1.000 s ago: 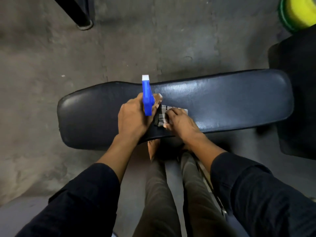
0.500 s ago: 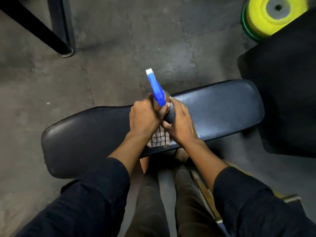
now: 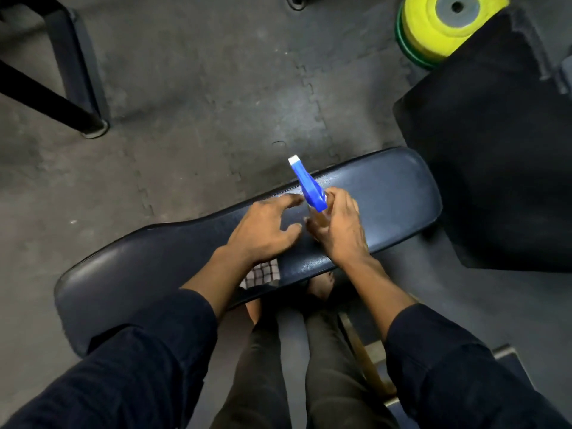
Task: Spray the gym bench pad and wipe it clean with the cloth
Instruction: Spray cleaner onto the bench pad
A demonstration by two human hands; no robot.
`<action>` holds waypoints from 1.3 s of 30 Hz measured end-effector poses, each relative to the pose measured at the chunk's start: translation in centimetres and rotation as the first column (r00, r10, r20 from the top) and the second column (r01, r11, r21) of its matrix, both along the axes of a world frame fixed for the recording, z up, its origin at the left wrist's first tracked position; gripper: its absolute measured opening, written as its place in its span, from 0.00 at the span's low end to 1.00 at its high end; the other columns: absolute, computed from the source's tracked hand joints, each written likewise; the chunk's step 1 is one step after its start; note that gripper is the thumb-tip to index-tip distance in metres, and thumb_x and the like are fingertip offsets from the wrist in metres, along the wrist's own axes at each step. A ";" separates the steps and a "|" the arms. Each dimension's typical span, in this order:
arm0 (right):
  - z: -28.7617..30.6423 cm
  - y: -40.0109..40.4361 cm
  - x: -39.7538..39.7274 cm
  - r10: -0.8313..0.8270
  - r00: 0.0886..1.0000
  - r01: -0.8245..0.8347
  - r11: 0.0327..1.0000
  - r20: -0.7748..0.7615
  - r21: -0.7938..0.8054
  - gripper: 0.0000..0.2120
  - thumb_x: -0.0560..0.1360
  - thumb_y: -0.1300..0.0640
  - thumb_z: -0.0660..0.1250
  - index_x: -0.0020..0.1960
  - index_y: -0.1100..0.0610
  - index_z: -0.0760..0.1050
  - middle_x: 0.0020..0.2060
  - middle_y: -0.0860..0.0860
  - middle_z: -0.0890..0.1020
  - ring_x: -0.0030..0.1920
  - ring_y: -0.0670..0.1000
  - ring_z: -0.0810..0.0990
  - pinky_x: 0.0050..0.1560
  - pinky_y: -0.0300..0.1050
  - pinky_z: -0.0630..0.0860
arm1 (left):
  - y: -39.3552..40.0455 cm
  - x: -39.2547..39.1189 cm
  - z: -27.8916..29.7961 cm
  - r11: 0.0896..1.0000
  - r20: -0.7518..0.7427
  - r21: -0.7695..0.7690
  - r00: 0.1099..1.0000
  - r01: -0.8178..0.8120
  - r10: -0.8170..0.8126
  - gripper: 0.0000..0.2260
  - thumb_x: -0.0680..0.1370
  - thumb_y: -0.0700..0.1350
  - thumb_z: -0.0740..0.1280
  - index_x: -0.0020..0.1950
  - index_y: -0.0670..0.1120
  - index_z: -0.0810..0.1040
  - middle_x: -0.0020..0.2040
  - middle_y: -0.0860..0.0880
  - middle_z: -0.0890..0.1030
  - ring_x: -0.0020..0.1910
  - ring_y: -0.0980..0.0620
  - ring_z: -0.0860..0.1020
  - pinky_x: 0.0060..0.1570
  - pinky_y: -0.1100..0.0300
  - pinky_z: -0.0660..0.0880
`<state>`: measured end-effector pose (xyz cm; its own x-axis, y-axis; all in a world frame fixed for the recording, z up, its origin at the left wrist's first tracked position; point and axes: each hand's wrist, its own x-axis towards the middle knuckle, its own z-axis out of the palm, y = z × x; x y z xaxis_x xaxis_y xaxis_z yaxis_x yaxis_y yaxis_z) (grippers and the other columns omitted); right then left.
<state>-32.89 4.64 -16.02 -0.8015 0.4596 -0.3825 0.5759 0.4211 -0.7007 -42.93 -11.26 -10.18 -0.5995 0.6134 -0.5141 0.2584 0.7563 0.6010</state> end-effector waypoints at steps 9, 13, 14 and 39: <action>0.6 4.3 4.7 -0.186 0.981 0.188 0.981 -0.053 0.038 0.23 0.65 0.41 0.82 0.43 0.47 0.68 0.34 0.44 0.78 0.37 0.42 0.76 0.40 0.31 0.69 | 0.4 1.7 -4.7 0.933 -0.215 -0.355 0.967 0.051 -0.134 0.34 0.85 0.59 0.63 0.88 0.49 0.57 0.88 0.46 0.59 0.86 0.42 0.61 0.85 0.40 0.56; 1.2 5.0 5.2 -0.263 0.963 0.263 0.965 -0.051 -0.015 0.25 0.66 0.32 0.79 0.48 0.44 0.70 0.40 0.38 0.82 0.42 0.42 0.81 0.46 0.38 0.77 | 1.5 3.2 -6.1 0.913 -0.148 -0.370 0.960 0.170 -0.238 0.35 0.85 0.60 0.61 0.89 0.50 0.52 0.89 0.47 0.53 0.88 0.43 0.54 0.85 0.41 0.53; 1.2 5.1 5.1 -0.285 0.957 0.284 0.959 -0.051 -0.020 0.25 0.67 0.33 0.78 0.49 0.46 0.71 0.40 0.41 0.83 0.42 0.45 0.82 0.47 0.46 0.80 | 1.9 3.2 -6.5 0.908 -0.133 -0.370 0.956 0.196 -0.261 0.35 0.85 0.60 0.60 0.89 0.50 0.51 0.90 0.47 0.52 0.88 0.43 0.54 0.86 0.41 0.53; -8.5 1.0 10.6 -0.479 0.865 0.481 0.876 0.151 0.021 0.22 0.73 0.34 0.73 0.46 0.52 0.73 0.36 0.48 0.81 0.40 0.50 0.81 0.49 0.52 0.79 | 2.3 4.5 -17.1 0.911 -0.293 -0.325 0.890 0.252 -0.351 0.40 0.83 0.65 0.59 0.89 0.51 0.48 0.90 0.49 0.43 0.89 0.41 0.44 0.84 0.33 0.50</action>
<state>-22.32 5.65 -24.56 -0.4175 0.7657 -0.4893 0.8004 0.0551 -0.5969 -38.41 -8.92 -27.32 -0.5742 0.6586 -0.4863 0.6495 0.7281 0.2191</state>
